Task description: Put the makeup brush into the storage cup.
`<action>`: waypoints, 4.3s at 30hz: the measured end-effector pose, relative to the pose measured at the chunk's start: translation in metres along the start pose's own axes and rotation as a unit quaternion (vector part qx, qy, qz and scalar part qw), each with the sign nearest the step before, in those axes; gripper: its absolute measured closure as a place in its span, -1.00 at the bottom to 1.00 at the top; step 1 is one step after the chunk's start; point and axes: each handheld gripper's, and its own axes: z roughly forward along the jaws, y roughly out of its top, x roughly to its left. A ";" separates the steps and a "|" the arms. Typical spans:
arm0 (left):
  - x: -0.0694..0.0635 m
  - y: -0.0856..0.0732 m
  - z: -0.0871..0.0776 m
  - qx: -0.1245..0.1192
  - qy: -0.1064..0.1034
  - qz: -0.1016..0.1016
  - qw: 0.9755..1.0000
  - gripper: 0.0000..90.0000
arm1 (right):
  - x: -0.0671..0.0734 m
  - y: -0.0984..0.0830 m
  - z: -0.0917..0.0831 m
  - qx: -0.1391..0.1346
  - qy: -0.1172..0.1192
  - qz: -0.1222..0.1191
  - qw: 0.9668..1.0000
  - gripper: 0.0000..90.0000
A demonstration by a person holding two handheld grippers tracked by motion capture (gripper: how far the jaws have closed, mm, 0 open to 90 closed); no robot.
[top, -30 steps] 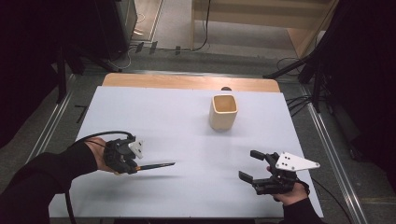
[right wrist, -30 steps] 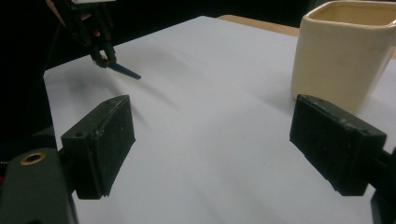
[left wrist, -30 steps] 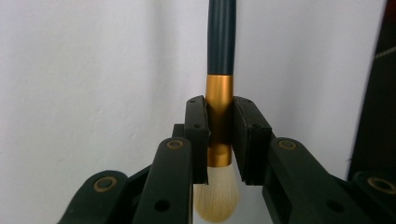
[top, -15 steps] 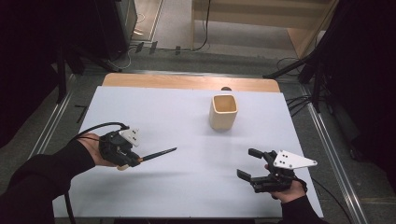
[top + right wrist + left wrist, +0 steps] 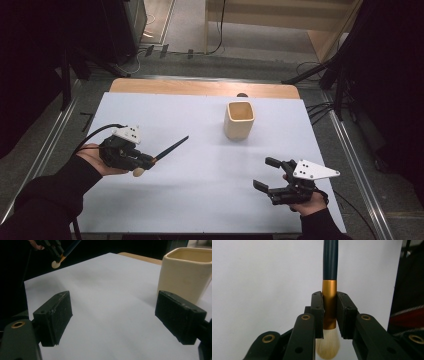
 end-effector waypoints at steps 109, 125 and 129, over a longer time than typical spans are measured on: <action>-0.052 0.081 0.070 0.137 -0.043 0.195 0.970 0.73 | 0.011 0.072 0.092 0.135 0.177 -0.086 0.971 -0.41; -0.061 0.104 0.081 0.204 -0.048 0.228 0.951 0.73 | 0.019 0.065 0.121 0.202 0.191 -0.101 0.955 -0.03; -0.062 0.106 0.083 0.212 -0.047 0.233 0.948 0.73 | 0.021 0.065 0.125 0.216 0.195 -0.103 0.951 0.10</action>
